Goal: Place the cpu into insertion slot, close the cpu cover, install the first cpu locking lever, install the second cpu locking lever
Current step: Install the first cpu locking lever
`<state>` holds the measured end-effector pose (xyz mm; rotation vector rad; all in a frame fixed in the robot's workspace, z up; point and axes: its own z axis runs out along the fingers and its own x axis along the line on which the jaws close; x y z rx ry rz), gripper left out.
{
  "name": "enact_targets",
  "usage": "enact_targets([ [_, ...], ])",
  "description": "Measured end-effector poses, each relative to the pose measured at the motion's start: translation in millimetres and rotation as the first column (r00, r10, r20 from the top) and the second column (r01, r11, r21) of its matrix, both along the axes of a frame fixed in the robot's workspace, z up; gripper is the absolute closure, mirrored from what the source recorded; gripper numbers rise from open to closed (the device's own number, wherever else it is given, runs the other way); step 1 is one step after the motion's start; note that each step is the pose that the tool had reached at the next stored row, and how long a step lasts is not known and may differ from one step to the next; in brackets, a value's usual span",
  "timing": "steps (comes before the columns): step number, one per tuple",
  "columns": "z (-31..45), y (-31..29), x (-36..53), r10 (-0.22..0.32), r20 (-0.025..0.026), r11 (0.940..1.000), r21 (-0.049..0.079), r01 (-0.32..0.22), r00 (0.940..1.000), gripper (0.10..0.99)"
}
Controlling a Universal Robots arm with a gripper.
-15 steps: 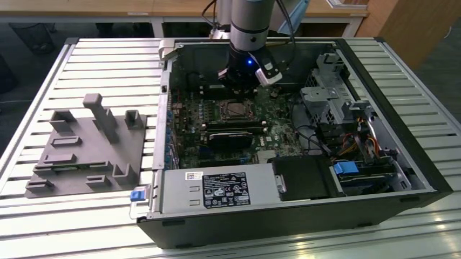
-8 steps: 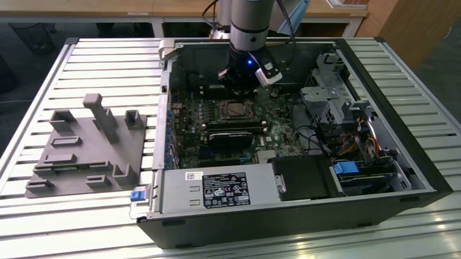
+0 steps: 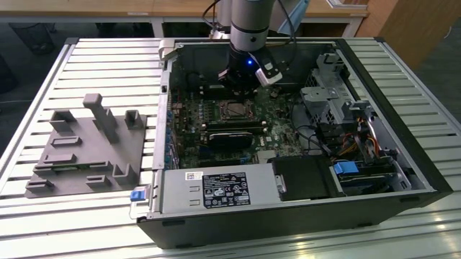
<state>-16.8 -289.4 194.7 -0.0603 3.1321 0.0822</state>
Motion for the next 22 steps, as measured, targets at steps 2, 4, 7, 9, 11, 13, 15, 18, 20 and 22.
enact_targets([
  [2,-0.3,0.5,0.3,0.0,0.0,1.0,0.0,0.0,1.0,0.98],
  [4,-0.2,0.5,0.3,0.0,-0.0001,1.0,0.001,0.0,1.0,0.98],
  [7,0.1,0.8,0.1,0.0,-0.0004,1.0,0.004,0.0,1.0,0.98],
  [9,0.3,0.9,0.0,0.0,-0.0007,1.0,0.007,0.0,1.0,0.98],
  [11,0.4,1.2,0.0,0.0,-0.0009,0.9999,0.01,0.0,1.0,0.98],
  [13,0.3,1.6,0.0,0.0,-0.0008,0.9999,0.013,0.0,1.0,0.98],
  [15,0.6,1.6,-0.2,0.0,-0.0009,0.9999,0.017,0.0,1.0,0.98],
  [18,1.6,2.7,0.5,0.0,0.001,0.9998,0.02,0.0,1.0,0.98],
  [20,4.8,2.8,0.5,0.0,0.001,0.9998,0.021,0.0,1.0,0.98],
  [22,9.1,2.6,0.4,0.0,0.0005,0.9998,0.02,0.0,1.0,0.98],
])
